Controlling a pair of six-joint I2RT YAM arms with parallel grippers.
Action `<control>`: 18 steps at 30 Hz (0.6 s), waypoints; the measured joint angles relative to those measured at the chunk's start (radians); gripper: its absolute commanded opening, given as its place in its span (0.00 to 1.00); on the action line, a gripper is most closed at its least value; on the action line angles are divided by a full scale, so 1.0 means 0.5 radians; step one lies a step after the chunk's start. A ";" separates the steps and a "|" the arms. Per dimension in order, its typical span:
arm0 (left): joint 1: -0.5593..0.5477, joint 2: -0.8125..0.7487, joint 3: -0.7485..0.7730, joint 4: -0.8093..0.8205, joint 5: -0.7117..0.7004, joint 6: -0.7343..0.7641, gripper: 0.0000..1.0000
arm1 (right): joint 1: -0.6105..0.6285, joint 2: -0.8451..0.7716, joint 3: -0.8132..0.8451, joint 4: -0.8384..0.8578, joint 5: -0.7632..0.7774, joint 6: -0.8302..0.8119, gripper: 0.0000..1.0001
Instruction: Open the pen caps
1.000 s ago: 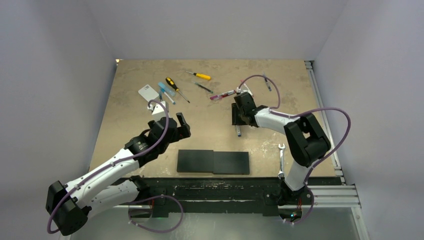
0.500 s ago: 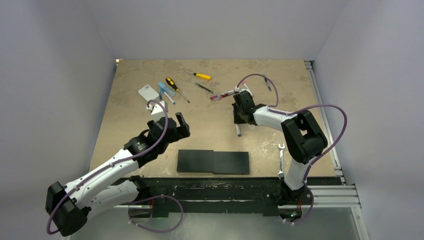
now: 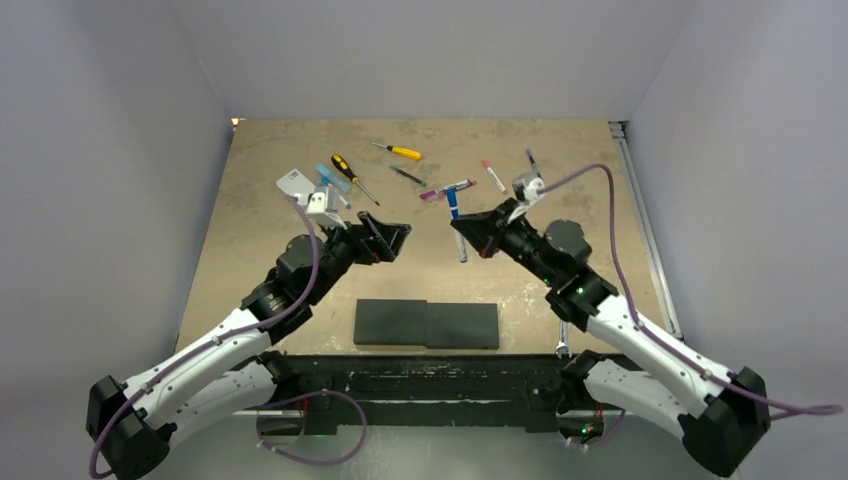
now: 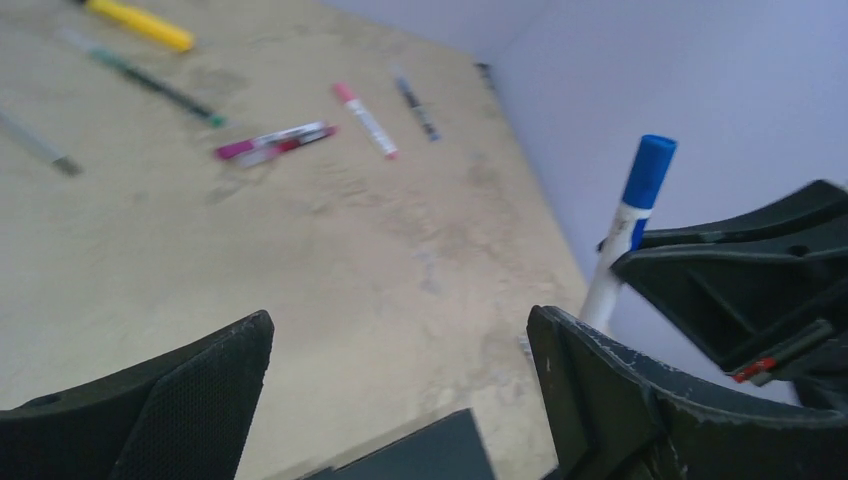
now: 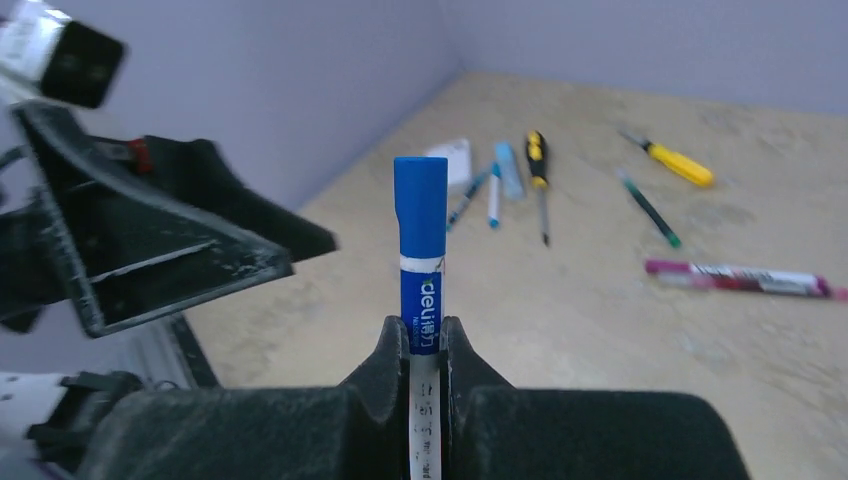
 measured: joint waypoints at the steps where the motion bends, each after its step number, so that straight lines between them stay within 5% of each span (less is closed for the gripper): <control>1: 0.001 0.011 0.000 0.129 0.102 0.027 0.99 | 0.006 -0.061 -0.042 0.058 -0.040 0.021 0.00; 7: 0.001 0.220 0.034 0.651 0.632 0.076 0.96 | 0.069 -0.249 -0.305 0.280 -0.198 0.149 0.00; 18: 0.001 0.424 0.191 0.852 1.054 0.075 0.77 | 0.076 -0.246 -0.367 0.436 -0.329 0.211 0.00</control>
